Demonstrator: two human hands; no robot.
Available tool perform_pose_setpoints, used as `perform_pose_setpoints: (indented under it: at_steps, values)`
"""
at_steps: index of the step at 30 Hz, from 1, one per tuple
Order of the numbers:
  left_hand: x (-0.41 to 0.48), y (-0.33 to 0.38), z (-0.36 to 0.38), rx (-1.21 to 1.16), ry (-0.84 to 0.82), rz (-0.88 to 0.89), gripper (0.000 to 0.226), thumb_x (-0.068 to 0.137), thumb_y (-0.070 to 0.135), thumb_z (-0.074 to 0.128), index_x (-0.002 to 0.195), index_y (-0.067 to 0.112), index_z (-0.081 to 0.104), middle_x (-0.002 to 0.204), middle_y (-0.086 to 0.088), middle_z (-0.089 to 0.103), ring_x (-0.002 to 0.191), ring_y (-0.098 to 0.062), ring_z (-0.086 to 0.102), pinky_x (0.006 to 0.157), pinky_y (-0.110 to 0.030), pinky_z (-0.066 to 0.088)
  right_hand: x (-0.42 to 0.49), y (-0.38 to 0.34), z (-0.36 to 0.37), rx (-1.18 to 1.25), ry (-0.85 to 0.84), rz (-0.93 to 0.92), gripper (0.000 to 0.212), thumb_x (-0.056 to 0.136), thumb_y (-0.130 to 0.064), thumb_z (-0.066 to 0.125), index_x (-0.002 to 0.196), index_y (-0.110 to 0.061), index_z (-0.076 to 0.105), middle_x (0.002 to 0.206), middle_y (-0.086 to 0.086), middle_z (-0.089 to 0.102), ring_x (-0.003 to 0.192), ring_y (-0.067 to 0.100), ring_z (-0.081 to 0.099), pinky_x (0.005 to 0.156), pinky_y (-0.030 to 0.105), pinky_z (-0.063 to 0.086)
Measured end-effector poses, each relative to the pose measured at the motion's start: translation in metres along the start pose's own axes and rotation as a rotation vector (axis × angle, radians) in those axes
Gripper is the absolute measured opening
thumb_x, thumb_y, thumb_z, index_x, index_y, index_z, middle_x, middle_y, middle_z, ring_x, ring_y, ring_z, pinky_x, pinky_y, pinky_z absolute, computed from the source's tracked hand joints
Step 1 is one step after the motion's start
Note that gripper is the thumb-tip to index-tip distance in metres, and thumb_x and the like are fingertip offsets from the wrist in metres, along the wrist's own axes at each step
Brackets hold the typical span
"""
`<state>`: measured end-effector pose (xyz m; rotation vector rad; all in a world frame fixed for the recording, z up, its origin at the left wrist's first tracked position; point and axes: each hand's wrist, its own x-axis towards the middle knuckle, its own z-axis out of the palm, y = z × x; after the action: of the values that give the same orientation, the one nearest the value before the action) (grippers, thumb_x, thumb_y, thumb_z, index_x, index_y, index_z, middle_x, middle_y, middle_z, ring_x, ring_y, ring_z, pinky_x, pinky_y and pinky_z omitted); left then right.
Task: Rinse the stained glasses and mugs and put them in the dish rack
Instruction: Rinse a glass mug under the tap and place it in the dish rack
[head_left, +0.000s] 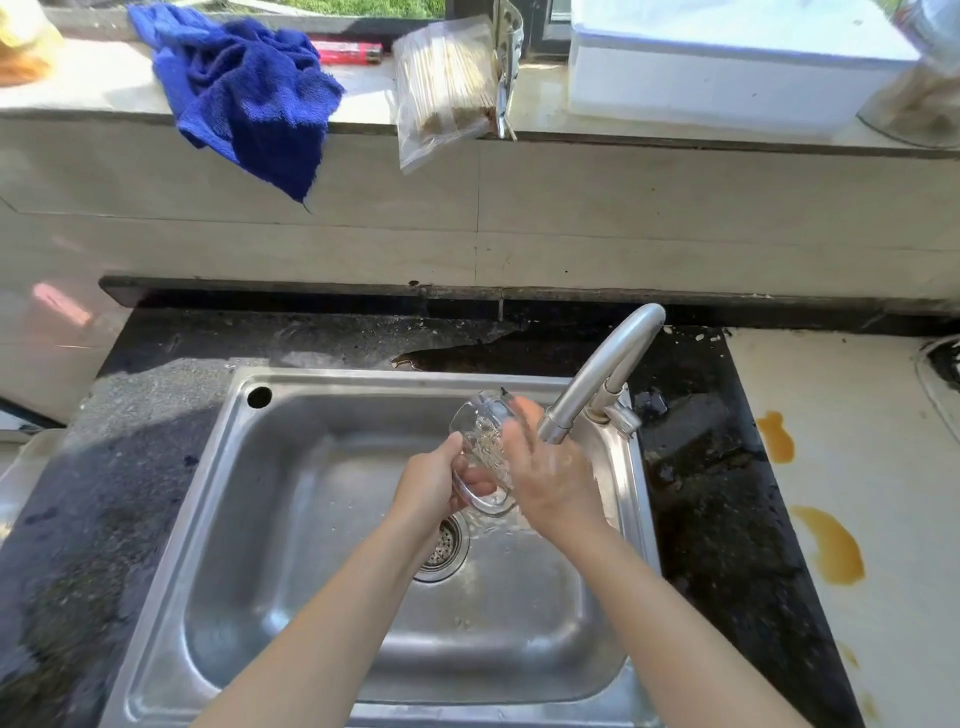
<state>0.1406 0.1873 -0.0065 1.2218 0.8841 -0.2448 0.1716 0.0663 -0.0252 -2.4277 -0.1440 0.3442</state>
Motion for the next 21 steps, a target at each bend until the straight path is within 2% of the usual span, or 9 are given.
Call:
perform_pose_setpoints:
  at_steps: [2, 3, 5, 8, 11, 14, 17, 19, 21]
  values:
    - [0.001, -0.001, 0.000, -0.026, -0.009, 0.027, 0.044, 0.101, 0.024, 0.044, 0.060, 0.010, 0.044, 0.059, -0.007, 0.063, 0.058, -0.021, 0.065, 0.052, -0.020, 0.052, 0.003, 0.002, -0.006, 0.516, -0.040, 0.361, 0.037, 0.099, -0.044, 0.029, 0.091, -0.020, 0.056, 0.087, 0.007, 0.064, 0.079, 0.031, 0.063, 0.056, 0.038, 0.056]
    - [0.001, -0.002, 0.000, -0.001, -0.020, 0.048, 0.045, 0.102, 0.025, 0.043, 0.060, 0.010, 0.045, 0.067, -0.010, 0.065, 0.063, -0.021, 0.065, 0.050, -0.017, 0.051, 0.003, 0.001, -0.009, 0.692, -0.093, 0.515, 0.035, 0.099, -0.044, 0.037, 0.092, -0.019, 0.061, 0.088, 0.008, 0.066, 0.080, 0.030, 0.066, 0.051, 0.035, 0.056]
    - [-0.001, -0.005, -0.001, 0.061, -0.058, 0.113, 0.045, 0.102, 0.027, 0.041, 0.064, 0.007, 0.055, 0.075, -0.010, 0.067, 0.070, -0.020, 0.065, 0.057, -0.016, 0.051, 0.006, 0.004, -0.013, 0.867, -0.199, 0.673, 0.040, 0.098, -0.044, 0.040, 0.106, -0.014, 0.065, 0.094, 0.014, 0.070, 0.079, 0.031, 0.068, 0.052, 0.034, 0.056]
    - [0.001, -0.009, -0.005, 0.121, -0.133, 0.187, 0.044, 0.101, 0.032, 0.041, 0.081, 0.005, 0.069, 0.086, -0.011, 0.072, 0.084, -0.018, 0.066, 0.072, -0.022, 0.050, 0.009, 0.005, -0.023, 1.048, -0.353, 0.731, 0.043, 0.095, -0.041, 0.041, 0.113, -0.010, 0.065, 0.087, 0.015, 0.070, 0.068, 0.029, 0.066, 0.057, 0.039, 0.057]
    - [0.005, -0.012, -0.012, 0.059, -0.202, 0.090, 0.040, 0.101, 0.031, 0.041, 0.072, 0.009, 0.058, 0.087, -0.008, 0.072, 0.089, -0.022, 0.066, 0.076, -0.031, 0.047, 0.012, 0.007, -0.023, 0.979, -0.273, 0.681, 0.038, 0.095, -0.040, 0.042, 0.103, -0.013, 0.067, 0.084, 0.012, 0.070, 0.068, 0.031, 0.066, 0.060, 0.043, 0.058]
    - [0.005, -0.012, -0.011, -0.119, -0.165, -0.054, 0.023, 0.099, 0.022, 0.042, 0.087, 0.008, 0.057, 0.083, -0.012, 0.070, 0.082, -0.027, 0.066, 0.070, -0.034, 0.050, 0.015, 0.008, -0.011, 0.798, -0.049, 0.565, 0.036, 0.092, -0.038, 0.046, 0.083, -0.008, 0.064, 0.078, 0.018, 0.067, 0.069, 0.030, 0.062, 0.065, 0.045, 0.054]
    - [0.007, -0.008, 0.000, -0.107, 0.061, 0.068, 0.023, 0.097, 0.022, 0.041, 0.093, 0.012, 0.060, 0.095, -0.009, 0.066, 0.084, -0.019, 0.059, 0.073, -0.029, 0.047, 0.016, 0.009, -0.006, 0.631, 0.075, 0.408, 0.027, 0.093, -0.027, 0.050, 0.069, -0.015, 0.050, 0.065, 0.011, 0.050, 0.060, 0.025, 0.049, 0.055, 0.039, 0.042]
    - [0.004, -0.003, 0.009, 0.085, 0.090, 0.200, 0.028, 0.098, 0.031, 0.040, 0.090, 0.015, 0.062, 0.096, -0.004, 0.066, 0.087, -0.015, 0.058, 0.078, -0.030, 0.041, 0.010, 0.006, -0.010, 0.411, 0.100, 0.262, 0.033, 0.093, -0.029, 0.050, 0.064, -0.014, 0.046, 0.060, 0.005, 0.051, 0.056, 0.027, 0.050, 0.053, 0.038, 0.042]
    - [0.003, -0.002, 0.015, 0.179, 0.070, 0.236, 0.033, 0.099, 0.036, 0.043, 0.081, 0.014, 0.060, 0.083, -0.002, 0.066, 0.079, -0.014, 0.058, 0.071, -0.027, 0.040, 0.002, 0.000, -0.015, 0.160, 0.137, 0.117, 0.035, 0.093, -0.037, 0.046, 0.064, -0.017, 0.047, 0.063, 0.000, 0.054, 0.063, 0.024, 0.056, 0.058, 0.036, 0.043]
